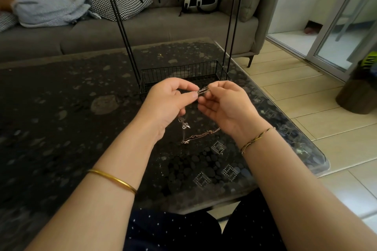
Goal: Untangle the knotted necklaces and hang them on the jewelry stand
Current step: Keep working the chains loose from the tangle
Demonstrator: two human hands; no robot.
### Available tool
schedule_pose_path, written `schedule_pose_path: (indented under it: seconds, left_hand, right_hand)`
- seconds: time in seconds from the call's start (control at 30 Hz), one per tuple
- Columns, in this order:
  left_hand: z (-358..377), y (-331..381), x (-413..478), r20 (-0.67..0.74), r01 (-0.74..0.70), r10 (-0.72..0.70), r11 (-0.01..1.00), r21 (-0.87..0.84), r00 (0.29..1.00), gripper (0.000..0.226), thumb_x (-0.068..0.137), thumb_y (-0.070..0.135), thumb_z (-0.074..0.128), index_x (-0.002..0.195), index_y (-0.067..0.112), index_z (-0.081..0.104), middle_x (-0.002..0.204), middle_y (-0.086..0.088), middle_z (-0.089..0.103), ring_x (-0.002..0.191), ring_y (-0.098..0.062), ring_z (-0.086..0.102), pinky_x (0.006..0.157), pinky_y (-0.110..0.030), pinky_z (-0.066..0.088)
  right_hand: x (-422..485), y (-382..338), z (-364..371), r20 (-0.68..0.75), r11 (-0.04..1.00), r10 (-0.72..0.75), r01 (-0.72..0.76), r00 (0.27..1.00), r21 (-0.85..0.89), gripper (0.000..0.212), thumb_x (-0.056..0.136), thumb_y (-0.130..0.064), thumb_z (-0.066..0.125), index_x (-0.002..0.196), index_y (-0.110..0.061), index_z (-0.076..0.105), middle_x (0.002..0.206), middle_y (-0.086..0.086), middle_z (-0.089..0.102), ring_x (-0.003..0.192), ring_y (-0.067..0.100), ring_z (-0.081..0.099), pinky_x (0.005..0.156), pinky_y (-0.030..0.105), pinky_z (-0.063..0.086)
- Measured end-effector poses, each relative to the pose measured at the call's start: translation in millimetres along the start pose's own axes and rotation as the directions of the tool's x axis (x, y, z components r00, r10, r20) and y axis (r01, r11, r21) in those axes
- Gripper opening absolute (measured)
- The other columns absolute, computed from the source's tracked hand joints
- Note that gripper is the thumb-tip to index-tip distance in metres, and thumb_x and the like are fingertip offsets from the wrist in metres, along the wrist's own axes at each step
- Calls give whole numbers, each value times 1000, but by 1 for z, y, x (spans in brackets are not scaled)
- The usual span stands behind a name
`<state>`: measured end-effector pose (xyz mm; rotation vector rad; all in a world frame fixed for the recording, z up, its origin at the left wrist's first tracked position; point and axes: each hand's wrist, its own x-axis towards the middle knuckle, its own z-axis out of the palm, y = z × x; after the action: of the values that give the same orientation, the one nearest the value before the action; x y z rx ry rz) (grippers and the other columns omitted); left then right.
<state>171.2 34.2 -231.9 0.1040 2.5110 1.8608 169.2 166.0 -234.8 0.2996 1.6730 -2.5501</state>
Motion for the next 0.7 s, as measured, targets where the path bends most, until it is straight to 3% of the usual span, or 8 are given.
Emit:
schedule_pose_path:
  seconds: [0.17,0.27,0.37,0.5,0.7]
  left_hand:
    - [0,-1,-1,-88,-92,109,979,181,990,8,90,19,62,88,25,66,60,3,52,56,-8,51,61,-26,46]
    - [2,0,-1,-130,-155,201,941,300,971,12,91,19,59,83,27,62,58,1,52,58,-15,52,62,-33,48]
    - [4,1,-1,-164,-139,197,939,313,967,12,94,17,53,86,24,60,63,-1,55,61,-18,54,61,-34,48]
    - [7,4,-4,-164,-125,196,923,364,967,12,98,19,42,93,22,52,67,2,58,53,-10,58,53,-21,45]
    - [12,8,-9,-65,-68,92,951,300,994,12,102,22,34,98,20,45,64,-3,63,50,-13,67,58,-33,58]
  right_hand:
    - [-2,-2,-1,62,999,-1,4,998,-52,18,95,-3,44,81,-12,50,64,1,51,58,13,59,64,29,55]
    - [-2,1,-1,29,980,-91,95,995,-177,14,95,-5,47,83,-11,51,67,2,54,64,14,62,70,31,56]
    - [-1,4,2,-5,950,-171,164,985,-265,8,96,-8,48,89,-10,52,77,4,58,73,14,66,72,31,58]
    - [-2,5,3,-9,964,-148,142,989,-224,7,97,-12,46,91,-12,50,84,5,64,78,17,69,74,33,57]
    - [-2,4,3,4,995,-55,55,998,-81,13,97,-8,42,86,-13,47,68,2,59,72,18,65,76,34,54]
